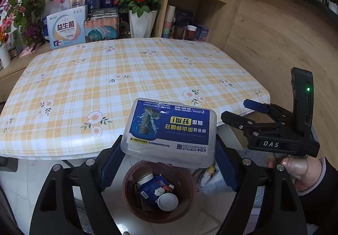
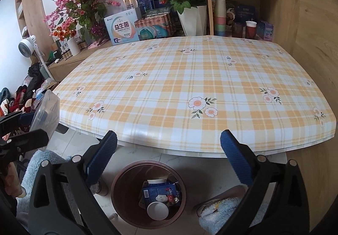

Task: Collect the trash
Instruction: 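Open the left tool over the bin to drop the clear box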

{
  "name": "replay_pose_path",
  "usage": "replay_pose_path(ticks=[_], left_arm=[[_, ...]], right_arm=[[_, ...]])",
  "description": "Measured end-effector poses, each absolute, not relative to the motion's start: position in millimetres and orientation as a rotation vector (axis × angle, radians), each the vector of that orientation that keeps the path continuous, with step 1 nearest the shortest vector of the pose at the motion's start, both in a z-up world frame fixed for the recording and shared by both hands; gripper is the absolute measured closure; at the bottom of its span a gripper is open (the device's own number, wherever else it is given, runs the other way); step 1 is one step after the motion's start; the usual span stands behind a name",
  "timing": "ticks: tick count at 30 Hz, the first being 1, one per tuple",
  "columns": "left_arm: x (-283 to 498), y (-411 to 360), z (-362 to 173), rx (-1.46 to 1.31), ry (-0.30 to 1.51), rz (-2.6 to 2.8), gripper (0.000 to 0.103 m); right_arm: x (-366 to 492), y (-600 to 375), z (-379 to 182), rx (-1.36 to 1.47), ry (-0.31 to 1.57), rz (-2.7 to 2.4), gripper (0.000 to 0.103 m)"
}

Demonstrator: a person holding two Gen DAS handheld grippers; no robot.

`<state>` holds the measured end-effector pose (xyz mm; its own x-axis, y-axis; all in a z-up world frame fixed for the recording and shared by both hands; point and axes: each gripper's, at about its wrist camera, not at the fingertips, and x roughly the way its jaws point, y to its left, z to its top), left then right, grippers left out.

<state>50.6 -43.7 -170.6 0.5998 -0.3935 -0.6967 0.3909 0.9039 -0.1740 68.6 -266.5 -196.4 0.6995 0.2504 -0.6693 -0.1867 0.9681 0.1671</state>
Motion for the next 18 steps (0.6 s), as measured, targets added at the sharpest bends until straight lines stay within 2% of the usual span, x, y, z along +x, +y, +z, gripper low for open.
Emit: replay_pose_path(ticks=[4,18], left_arm=[[51,-43,-177,-0.022,0.831,-0.474,0.012],[53,-27,-167,-0.006,0.769,-0.354,0.008]], right_arm=[[69,-268,-198,0.094,0.765,0.239,0.006],[70,-268,-197,0.075,0.772,0.223,0.006]])
